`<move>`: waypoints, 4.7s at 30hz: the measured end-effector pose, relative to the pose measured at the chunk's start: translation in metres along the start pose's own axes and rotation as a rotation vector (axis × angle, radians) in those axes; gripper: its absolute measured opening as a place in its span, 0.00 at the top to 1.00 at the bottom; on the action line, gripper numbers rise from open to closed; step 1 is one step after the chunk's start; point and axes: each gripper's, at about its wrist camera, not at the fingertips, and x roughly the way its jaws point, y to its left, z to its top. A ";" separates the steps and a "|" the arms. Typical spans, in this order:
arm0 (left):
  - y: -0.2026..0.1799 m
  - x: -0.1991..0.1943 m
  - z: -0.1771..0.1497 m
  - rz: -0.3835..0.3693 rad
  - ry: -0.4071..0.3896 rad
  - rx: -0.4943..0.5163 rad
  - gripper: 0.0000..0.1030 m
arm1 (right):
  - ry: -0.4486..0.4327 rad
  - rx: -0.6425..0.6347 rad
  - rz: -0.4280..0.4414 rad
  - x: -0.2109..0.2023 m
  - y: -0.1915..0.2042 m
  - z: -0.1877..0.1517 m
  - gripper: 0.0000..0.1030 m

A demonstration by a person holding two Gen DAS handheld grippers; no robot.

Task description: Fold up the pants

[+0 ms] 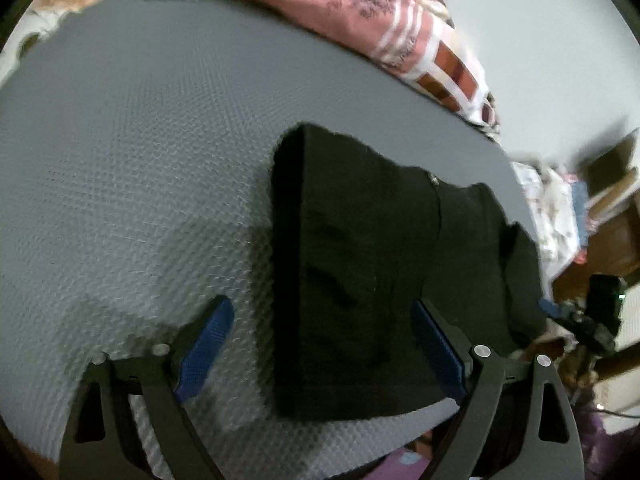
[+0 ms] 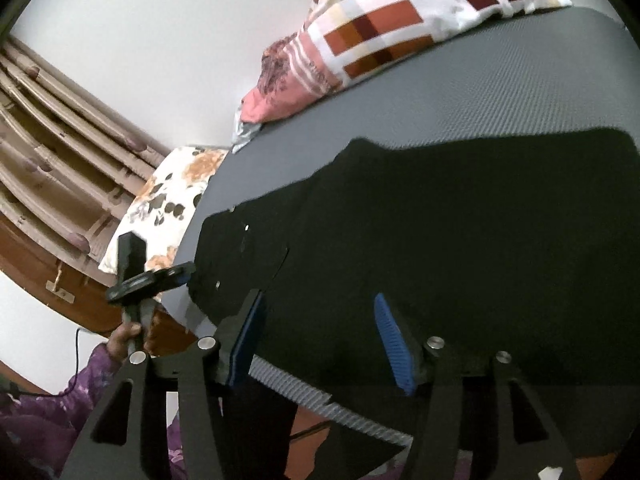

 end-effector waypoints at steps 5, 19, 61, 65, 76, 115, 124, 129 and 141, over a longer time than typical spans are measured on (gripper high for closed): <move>-0.018 0.014 0.004 -0.008 0.082 0.115 0.17 | 0.022 0.031 0.010 0.011 0.003 -0.001 0.39; -0.003 0.023 0.021 -0.215 0.365 0.068 0.41 | 0.044 0.129 0.069 0.026 0.005 -0.001 0.30; -0.201 0.030 0.001 -0.631 0.106 0.048 0.67 | 0.023 0.350 0.462 0.050 -0.005 0.029 0.16; -0.268 0.082 0.013 -0.699 0.149 0.113 0.67 | -0.039 0.488 0.648 0.019 -0.044 0.029 0.08; -0.351 0.187 0.025 -0.754 0.352 0.133 0.24 | -0.187 0.663 0.591 -0.054 -0.155 0.013 0.00; -0.234 0.164 -0.023 -0.244 0.190 0.091 0.14 | -0.222 0.642 0.188 -0.145 -0.209 -0.036 0.70; -0.252 0.171 -0.025 -0.238 0.203 0.113 0.14 | -0.214 0.560 0.226 -0.176 -0.178 -0.063 0.64; -0.249 0.172 -0.027 -0.232 0.213 0.101 0.14 | -0.164 0.558 0.224 -0.149 -0.174 -0.059 0.63; -0.240 0.167 -0.029 -0.239 0.209 0.086 0.14 | -0.162 0.538 0.153 -0.143 -0.175 -0.047 0.62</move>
